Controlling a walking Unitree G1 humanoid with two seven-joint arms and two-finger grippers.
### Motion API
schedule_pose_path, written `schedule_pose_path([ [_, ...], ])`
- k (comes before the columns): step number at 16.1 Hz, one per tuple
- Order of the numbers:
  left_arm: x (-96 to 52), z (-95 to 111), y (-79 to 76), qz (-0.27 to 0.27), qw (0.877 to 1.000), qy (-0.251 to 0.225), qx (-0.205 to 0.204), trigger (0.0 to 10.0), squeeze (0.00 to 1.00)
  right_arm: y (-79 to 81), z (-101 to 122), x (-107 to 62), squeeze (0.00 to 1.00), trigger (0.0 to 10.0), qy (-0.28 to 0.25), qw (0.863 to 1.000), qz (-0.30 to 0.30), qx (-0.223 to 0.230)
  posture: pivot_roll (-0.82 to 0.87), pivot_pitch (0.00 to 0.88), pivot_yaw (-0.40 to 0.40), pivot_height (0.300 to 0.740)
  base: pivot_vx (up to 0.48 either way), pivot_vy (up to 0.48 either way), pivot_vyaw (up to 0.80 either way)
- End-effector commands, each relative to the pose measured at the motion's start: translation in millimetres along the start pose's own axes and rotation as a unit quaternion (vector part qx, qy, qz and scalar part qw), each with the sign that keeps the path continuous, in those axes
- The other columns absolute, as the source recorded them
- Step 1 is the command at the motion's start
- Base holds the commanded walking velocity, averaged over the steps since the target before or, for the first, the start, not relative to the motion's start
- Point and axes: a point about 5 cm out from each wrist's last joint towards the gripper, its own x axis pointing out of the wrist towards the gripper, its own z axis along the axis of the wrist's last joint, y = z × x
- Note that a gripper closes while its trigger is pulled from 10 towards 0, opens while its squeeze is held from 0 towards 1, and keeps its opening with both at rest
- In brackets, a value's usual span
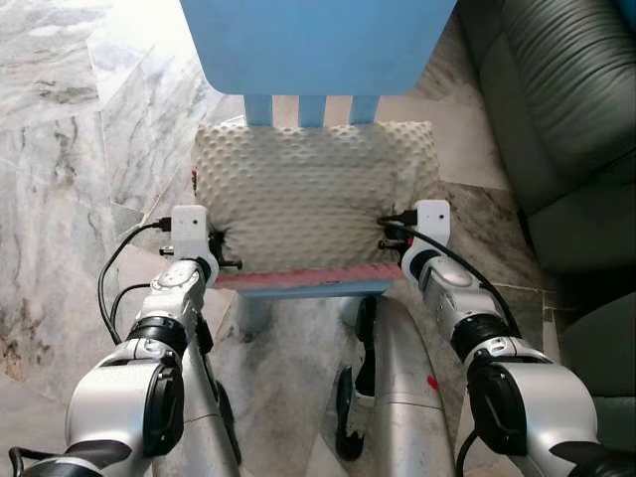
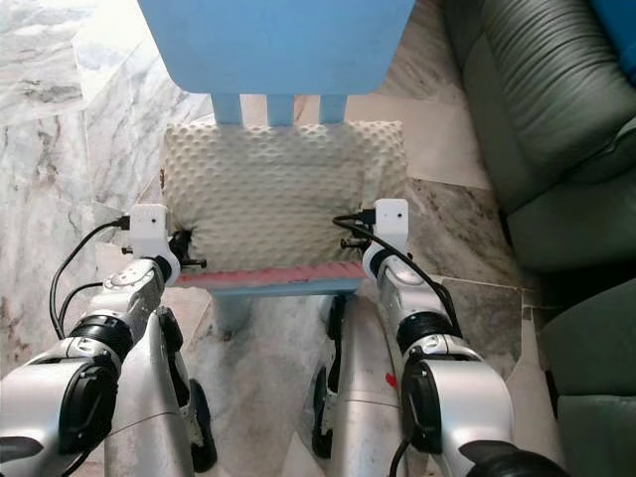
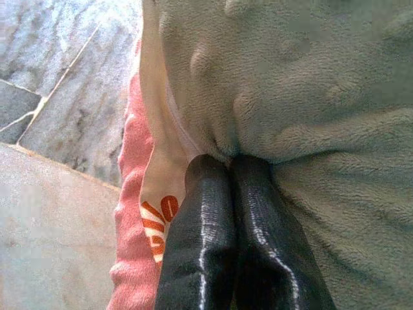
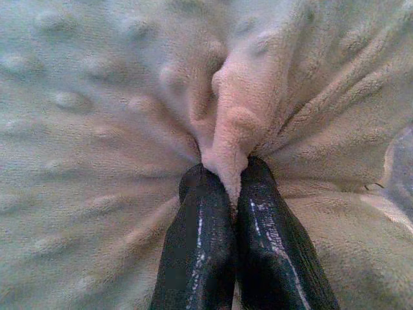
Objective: Move the pillow to the sofa
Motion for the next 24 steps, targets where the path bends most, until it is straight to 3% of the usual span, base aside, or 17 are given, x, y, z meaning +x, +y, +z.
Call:
schedule_pose_path([
  [1,0.9,0.1,-0.7,0.006,1.000,0.007,-0.006,0.0,0.00,7.4,-5.7,1.2,0.00,0.0,0.020,1.000,0.013,0.000,-0.01,0.182,-0.105,0.506,0.000,0.000,0.00],
  [7,3.9,28.0,1.5,0.031,0.998,-0.050,-0.013,0.0,0.00,2.6,13.5,4.5,0.00,0.0,-0.001,1.000,0.006,0.001,0.00,0.068,-0.078,0.506,0.000,0.000,0.00],
  [10,3.3,57.5,0.0,0.026,0.992,-0.121,0.002,0.0,0.00,2.5,23.9,4.7,0.00,0.0,-0.026,0.998,0.017,-0.047,0.01,0.000,-0.048,0.506,0.000,0.000,0.00],
  [12,2.1,62.5,-0.3,0.020,0.990,-0.138,0.009,0.0,0.00,0.9,25.4,3.1,0.00,0.0,-0.041,0.996,0.023,-0.081,0.01,0.000,-0.037,0.506,0.000,0.000,0.00],
  [15,-3.8,51.7,-3.0,0.003,0.987,-0.156,0.027,0.0,0.00,-5.8,15.0,-5.9,0.00,0.0,-0.061,0.988,0.045,-0.135,0.03,0.000,-0.037,0.506,0.000,0.000,0.00],
  [17,-18.6,22.2,-5.1,-0.001,0.987,-0.158,0.032,0.0,0.00,-13.7,-5.4,-21.5,0.00,0.0,-0.091,0.987,0.038,-0.130,0.04,0.000,-0.038,0.506,0.000,0.000,0.00],
  [18,-33.8,8.5,-8.0,-0.001,0.986,-0.167,0.028,0.0,0.00,-14.8,-16.1,-34.6,0.00,0.0,-0.121,0.985,0.022,-0.122,0.05,0.000,-0.041,0.506,0.000,0.000,0.00],
  [22,-61.6,-3.0,-7.4,0.021,0.982,-0.188,0.017,0.0,0.00,-14.3,-29.3,-59.9,0.00,0.0,-0.169,0.981,-0.035,-0.088,0.06,0.000,-0.034,0.506,0.000,0.000,0.00],
  [24,-81.7,-5.8,-14.9,0.014,0.979,-0.201,0.033,0.0,0.00,-16.0,-40.4,-83.5,0.00,0.0,-0.185,0.976,-0.082,-0.079,0.05,0.000,-0.031,0.506,0.000,0.000,0.00],
])
